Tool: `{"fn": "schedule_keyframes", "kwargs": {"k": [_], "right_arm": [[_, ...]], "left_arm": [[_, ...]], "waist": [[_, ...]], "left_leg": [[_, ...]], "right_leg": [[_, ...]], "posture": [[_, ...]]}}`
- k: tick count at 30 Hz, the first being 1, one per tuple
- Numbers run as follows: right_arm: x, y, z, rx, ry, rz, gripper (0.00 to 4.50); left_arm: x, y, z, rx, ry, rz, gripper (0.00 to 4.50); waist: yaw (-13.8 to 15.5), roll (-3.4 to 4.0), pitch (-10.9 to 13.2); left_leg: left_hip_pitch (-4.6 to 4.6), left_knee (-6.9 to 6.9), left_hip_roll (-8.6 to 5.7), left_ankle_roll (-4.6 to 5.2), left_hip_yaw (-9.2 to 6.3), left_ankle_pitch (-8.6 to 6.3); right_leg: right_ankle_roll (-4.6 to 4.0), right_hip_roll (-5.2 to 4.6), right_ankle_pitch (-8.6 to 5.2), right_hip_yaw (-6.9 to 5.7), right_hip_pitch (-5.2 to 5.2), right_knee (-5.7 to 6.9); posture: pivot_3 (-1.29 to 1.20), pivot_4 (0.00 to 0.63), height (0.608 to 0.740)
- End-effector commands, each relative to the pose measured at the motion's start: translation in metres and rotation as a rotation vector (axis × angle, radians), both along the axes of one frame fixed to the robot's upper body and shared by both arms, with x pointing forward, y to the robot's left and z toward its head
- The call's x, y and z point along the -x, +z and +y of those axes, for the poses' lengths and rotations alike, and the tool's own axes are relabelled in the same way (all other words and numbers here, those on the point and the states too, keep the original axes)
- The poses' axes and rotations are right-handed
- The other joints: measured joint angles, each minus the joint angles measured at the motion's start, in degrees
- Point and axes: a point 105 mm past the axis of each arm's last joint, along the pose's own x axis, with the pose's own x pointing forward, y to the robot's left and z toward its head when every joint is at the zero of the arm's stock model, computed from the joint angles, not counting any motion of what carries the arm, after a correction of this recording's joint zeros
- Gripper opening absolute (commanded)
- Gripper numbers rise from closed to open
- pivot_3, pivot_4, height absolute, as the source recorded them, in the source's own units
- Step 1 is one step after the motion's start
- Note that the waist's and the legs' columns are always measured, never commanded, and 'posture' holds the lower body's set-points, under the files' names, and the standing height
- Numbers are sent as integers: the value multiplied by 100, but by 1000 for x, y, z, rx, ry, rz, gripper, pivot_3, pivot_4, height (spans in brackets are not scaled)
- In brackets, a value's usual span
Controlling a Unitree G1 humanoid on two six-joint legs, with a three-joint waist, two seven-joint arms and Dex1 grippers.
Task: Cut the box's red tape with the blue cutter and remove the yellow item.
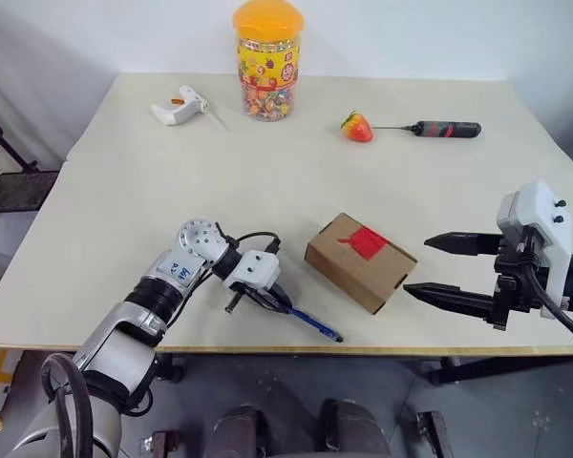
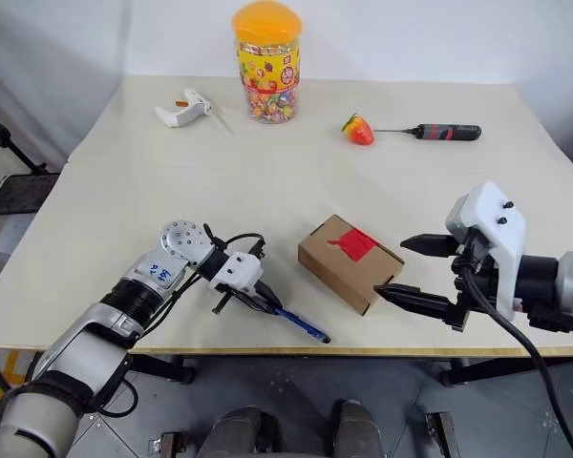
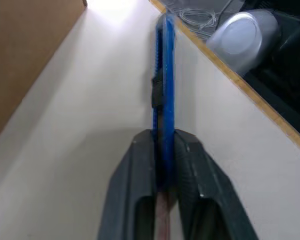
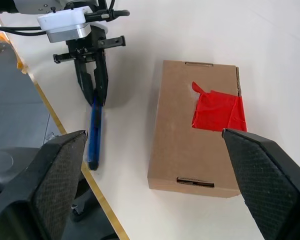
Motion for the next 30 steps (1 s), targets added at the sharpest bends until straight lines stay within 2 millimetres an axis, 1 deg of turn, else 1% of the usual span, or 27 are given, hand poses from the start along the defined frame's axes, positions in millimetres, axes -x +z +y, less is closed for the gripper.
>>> {"fn": "schedule_keyframes", "kwargs": {"k": [1, 14, 19, 21, 24, 27, 30], "right_arm": [[-1, 11, -2, 10, -9, -57, 4500], [-5, 12, 0, 11, -2, -61, 4500], [-7, 12, 0, 12, 1, -61, 4500], [-7, 12, 1, 9, 3, -62, 4500], [-7, 12, 2, 8, 6, -58, 4500], [-7, 12, 2, 5, 6, -57, 4500], [-7, 12, 2, 3, 9, -52, 4500]], "left_arm": [[11, -29, 23, -166, -16, 96, 464], [14, -32, 24, -150, 5, 76, 464], [14, -37, 28, -202, 43, 85, 464], [18, -37, 28, -192, 38, 91, 464], [23, -38, 30, -215, 79, 136, 464], [23, -37, 28, -214, 122, 143, 989], [28, -34, 29, -205, 112, 156, 1852]], "waist": [[1, 0, 0], [-9, 0, 0], [-23, 0, 0], [-51, 1, 0], [-107, 1, -1], [-133, 4, -2], [-129, 6, -3]], "left_leg": [[0, -1, 0, 0, 0, 0], [-1, -4, 3, 0, 0, 0], [-1, -10, 4, -1, 0, -1], [-1, -11, 4, -1, 1, -1], [0, -19, 7, -3, 0, -1], [0, -22, 7, -3, 1, -1], [1, -21, 5, -3, 2, -2]], "right_leg": [[0, 0, 0, -1, 0, 0], [0, 1, 0, -1, -1, -3], [0, 1, 0, -1, -2, -7], [0, 3, 0, -1, -2, -9], [-1, 5, 0, -2, -2, -11], [-1, 7, -1, -3, -2, -13], [-1, 6, 0, -2, -1, -14]], "posture": [[0, 150, 740], [0, 150, 740], [0, 150, 740], [0, 150, 740], [0, 150, 740], [0, 150, 740], [0, 150, 740]]}}
